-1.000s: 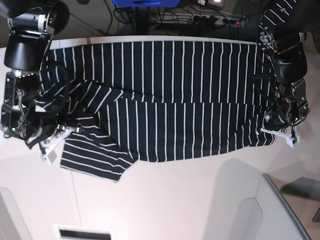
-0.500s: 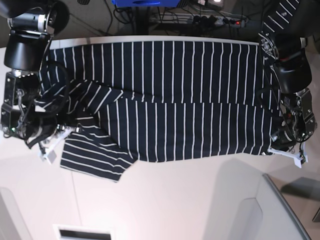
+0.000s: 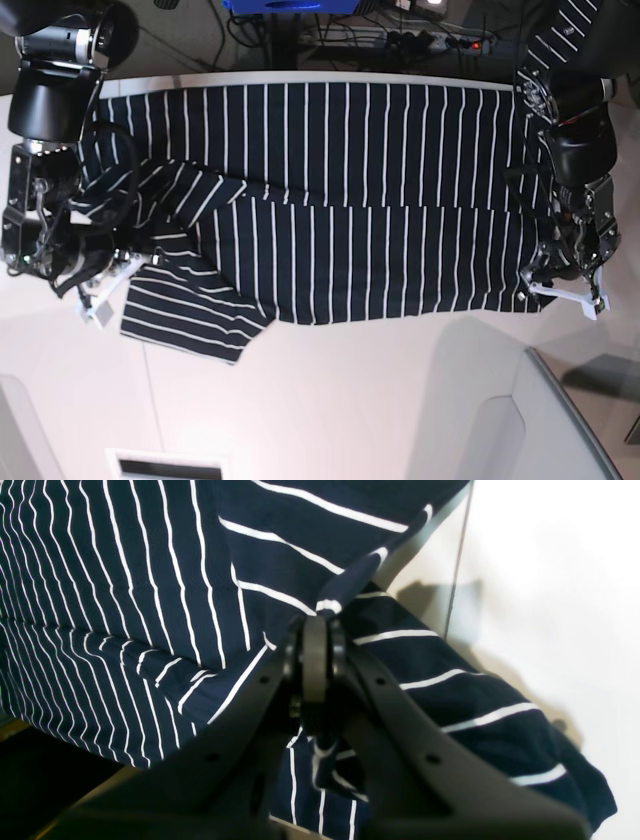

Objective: Layout the t-shirt on the table in an organized manner, then fold the t-shirt properly
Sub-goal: 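Hold the shirt edge with both grippers and pull it taut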

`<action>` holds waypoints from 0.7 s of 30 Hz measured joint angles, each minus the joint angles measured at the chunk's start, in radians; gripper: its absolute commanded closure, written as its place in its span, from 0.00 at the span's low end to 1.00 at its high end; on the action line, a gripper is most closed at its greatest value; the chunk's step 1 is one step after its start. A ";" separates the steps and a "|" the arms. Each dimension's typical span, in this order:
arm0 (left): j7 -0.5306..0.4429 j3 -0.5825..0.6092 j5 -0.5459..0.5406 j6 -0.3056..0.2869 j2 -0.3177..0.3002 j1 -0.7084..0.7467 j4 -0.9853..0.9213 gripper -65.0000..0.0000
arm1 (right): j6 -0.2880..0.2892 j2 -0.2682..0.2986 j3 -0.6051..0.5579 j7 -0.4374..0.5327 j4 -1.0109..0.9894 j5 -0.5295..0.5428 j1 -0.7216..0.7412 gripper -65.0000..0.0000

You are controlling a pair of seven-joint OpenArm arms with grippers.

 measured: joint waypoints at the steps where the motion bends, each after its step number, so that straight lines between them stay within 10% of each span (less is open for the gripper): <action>1: -0.002 -0.004 -0.003 0.000 -0.001 0.000 0.000 0.28 | 0.000 0.000 0.000 0.000 0.000 0.000 0.000 1.00; 21: -0.051 0.001 -0.003 -0.002 -0.012 0.016 -0.114 0.26 | 0.000 0.002 -0.002 0.000 0.000 -0.003 -0.001 1.00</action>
